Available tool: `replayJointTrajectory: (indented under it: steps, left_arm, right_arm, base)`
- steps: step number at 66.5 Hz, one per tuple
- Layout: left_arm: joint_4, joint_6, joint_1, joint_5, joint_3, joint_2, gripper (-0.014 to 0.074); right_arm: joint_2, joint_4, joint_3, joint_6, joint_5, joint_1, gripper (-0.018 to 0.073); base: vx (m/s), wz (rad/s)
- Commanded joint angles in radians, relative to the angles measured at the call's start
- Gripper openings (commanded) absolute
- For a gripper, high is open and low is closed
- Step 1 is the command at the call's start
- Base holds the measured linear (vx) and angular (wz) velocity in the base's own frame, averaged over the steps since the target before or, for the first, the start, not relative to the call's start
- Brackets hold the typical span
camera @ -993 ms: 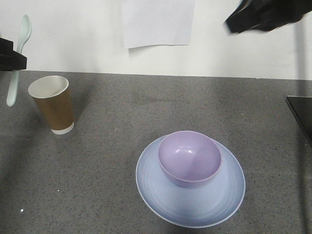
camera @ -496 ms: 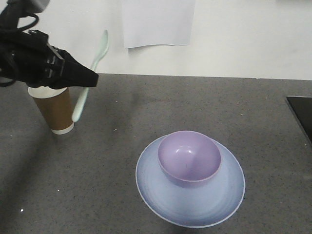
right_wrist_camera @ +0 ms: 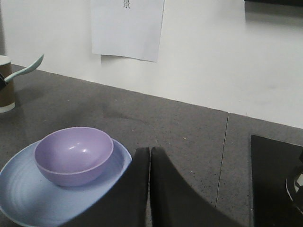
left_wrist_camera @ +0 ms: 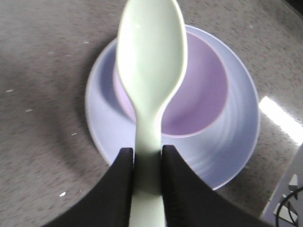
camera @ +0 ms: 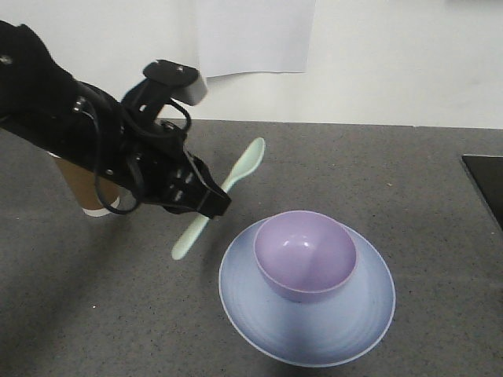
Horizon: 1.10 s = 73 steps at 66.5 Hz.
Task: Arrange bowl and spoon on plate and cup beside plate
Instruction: 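Swing the left gripper with the spoon over the lavender bowl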
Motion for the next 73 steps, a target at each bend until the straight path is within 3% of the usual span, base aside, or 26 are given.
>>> replayJointTrajectory:
  steps: [1, 16, 33, 49, 58, 73]
  left_arm:
    - [-0.032, -0.015, -0.053, -0.063, -0.025, -0.006, -0.0008]
    - [0.011, -0.04, -0.136, -0.113, -0.025, 0.086, -0.0008]
    - [0.019, -0.085, -0.144, -0.161, -0.07, 0.122, -0.0008]
    - [0.048, -0.117, -0.144, -0.048, -0.226, 0.189, -0.0008]
    - [0.093, -0.159, -0.144, -0.012, -0.234, 0.22, -0.0008]
    - [0.089, -0.162, -0.149, 0.013, -0.234, 0.252, -0.0006]
  right_arm:
    - [0.034, -0.007, -0.009, 0.004, -0.097, -0.005, -0.0006]
    - [0.04, -0.002, -0.009, 0.004, -0.102, -0.005, -0.0006]
    - [0.04, -0.001, -0.009, 0.004, -0.091, -0.005, -0.0006]
    - [0.04, -0.001, -0.009, 0.004, -0.052, -0.005, -0.0006]
    - [0.04, -0.001, -0.009, 0.004, -0.027, -0.005, -0.0006]
    - [0.04, -0.002, -0.009, 0.004, -0.018, -0.005, -0.0006]
  base:
    - [0.0, 0.0]
    - [0.0, 0.0]
    - [0.0, 0.0]
    - [0.0, 0.0]
    - [0.0, 0.0]
    - [0.0, 0.0]
